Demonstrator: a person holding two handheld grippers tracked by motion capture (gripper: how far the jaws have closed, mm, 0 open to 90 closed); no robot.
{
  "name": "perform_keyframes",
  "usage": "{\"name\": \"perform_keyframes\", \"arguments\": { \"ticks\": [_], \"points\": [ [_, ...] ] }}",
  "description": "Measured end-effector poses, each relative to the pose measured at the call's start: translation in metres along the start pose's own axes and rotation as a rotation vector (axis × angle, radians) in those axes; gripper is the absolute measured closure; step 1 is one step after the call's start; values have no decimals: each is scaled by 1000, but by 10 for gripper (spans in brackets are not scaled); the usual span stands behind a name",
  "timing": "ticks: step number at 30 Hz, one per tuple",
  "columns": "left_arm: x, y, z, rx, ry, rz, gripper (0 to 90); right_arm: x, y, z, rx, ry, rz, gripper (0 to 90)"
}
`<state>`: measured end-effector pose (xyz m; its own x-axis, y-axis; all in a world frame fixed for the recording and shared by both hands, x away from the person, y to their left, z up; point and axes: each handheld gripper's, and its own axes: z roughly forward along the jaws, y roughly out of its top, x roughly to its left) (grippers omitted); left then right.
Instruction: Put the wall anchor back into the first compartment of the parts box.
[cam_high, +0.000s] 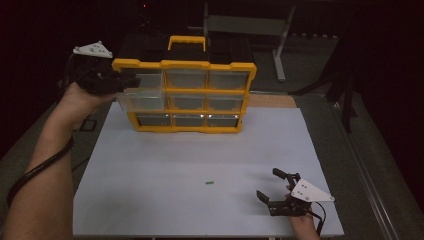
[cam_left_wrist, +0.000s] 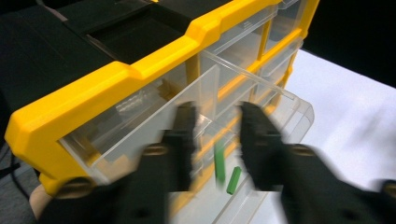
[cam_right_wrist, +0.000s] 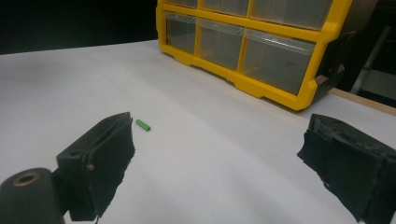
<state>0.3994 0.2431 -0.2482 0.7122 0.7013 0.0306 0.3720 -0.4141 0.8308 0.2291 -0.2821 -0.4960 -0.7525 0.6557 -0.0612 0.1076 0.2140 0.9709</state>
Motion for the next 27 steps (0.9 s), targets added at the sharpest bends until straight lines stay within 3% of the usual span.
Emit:
{"name": "perform_keyframes", "arguments": {
  "ticks": [3,6,12,14,17,21,22,27],
  "points": [
    [-3,2,-2,-6,-2,-1,426,0,0,0,-4,-1,-1,85],
    [-8,5,-6,-33,-22,15,321,0,0,0,-3,-2,2,85],
    [-22,8,-8,-41,-99,50,87,1,1,0,-2,-3,1,85],
    [-26,7,-7,-39,-144,62,0,0,1,0,-2,-2,-3,85],
    [-34,6,-5,-41,-159,75,0,0,1,0,-2,-2,-3,85],
    [-45,6,-3,-51,-227,86,0,1,1,0,-2,-3,-4,85],
    [-48,6,-2,-49,-220,92,0,1,1,0,-1,-3,-5,85],
    [-63,6,2,-59,-266,113,0,1,1,0,-3,-3,-5,85]
  ]
}}
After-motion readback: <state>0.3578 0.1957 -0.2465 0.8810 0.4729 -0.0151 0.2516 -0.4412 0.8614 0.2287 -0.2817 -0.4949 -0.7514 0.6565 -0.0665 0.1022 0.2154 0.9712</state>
